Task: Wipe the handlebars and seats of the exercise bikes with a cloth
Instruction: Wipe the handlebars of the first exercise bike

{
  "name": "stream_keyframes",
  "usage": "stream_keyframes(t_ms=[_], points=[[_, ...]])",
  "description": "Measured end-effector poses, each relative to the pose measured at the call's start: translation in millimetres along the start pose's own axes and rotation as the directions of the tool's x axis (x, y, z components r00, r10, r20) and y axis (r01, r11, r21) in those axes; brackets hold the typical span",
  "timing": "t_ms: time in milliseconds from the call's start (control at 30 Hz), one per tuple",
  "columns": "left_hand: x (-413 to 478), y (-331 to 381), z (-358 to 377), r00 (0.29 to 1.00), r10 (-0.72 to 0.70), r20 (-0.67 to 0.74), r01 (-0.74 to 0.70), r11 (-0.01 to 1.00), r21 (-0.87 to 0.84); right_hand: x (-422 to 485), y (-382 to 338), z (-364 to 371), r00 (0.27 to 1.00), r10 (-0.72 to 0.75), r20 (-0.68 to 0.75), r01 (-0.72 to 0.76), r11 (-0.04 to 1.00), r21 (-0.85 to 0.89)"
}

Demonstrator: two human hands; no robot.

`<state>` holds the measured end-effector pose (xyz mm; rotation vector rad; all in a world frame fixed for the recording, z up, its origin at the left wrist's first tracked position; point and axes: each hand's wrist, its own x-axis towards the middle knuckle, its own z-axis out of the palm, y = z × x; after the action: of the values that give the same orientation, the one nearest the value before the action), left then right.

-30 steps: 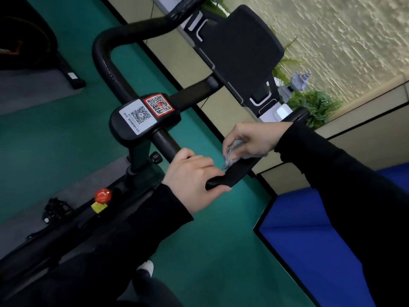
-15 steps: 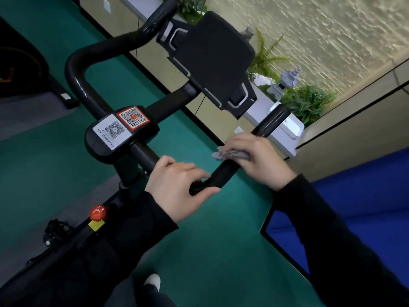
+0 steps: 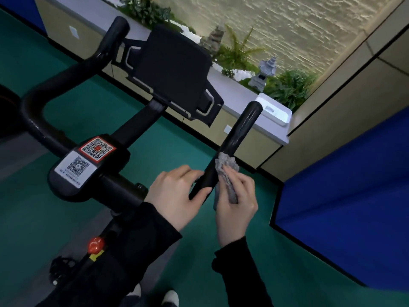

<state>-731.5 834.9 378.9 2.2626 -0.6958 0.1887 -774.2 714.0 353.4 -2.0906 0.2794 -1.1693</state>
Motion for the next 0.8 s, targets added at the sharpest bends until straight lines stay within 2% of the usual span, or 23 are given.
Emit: stream_keyframes(t_ms=[100, 267, 433, 600, 800], points=[[-1, -1, 2, 1.000, -0.018, 0.002, 0.018, 1.000, 0.017, 17, 4, 6, 0.998, 0.062, -0.003, -0.062, 0.997, -0.042], [-3, -1, 3, 0.999, -0.049, -0.009, 0.049, 0.998, 0.049, 23, 3, 19, 0.961, 0.231, -0.154, -0.227, 0.973, 0.041], [-3, -1, 2, 0.997, -0.073, 0.017, 0.072, 0.996, 0.047, -4, -3, 19, 0.919, 0.368, -0.139, -0.352, 0.927, 0.127], [-3, -1, 2, 0.996, -0.072, 0.046, 0.070, 0.996, 0.050, 19, 7, 22, 0.769, 0.638, -0.040, -0.591, 0.734, 0.333], [-3, -2, 0, 0.997, -0.060, 0.040, 0.059, 0.998, 0.029, 0, 3, 21, 0.689, 0.718, 0.096, -0.668, 0.579, 0.467]])
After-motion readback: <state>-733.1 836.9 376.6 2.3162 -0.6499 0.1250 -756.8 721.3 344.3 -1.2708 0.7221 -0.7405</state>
